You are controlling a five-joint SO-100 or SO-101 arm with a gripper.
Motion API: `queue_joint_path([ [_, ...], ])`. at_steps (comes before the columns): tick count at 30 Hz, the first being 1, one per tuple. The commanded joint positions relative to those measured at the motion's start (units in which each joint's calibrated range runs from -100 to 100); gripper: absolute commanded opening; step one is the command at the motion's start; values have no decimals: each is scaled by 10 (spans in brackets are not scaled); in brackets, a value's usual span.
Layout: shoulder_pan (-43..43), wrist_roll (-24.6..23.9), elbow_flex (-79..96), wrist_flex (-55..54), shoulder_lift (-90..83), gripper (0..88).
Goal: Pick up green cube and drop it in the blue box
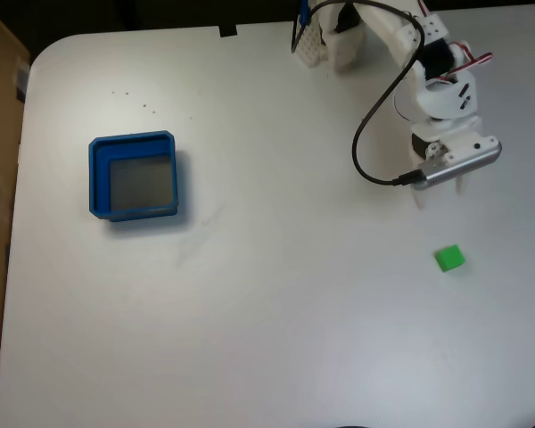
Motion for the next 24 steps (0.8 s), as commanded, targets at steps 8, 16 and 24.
queue_joint_path([
  [8, -3, 1, -234, 68, 128, 270],
  [16, -4, 1, -326, 68, 212, 270],
  [24, -3, 1, -413, 68, 289, 270],
])
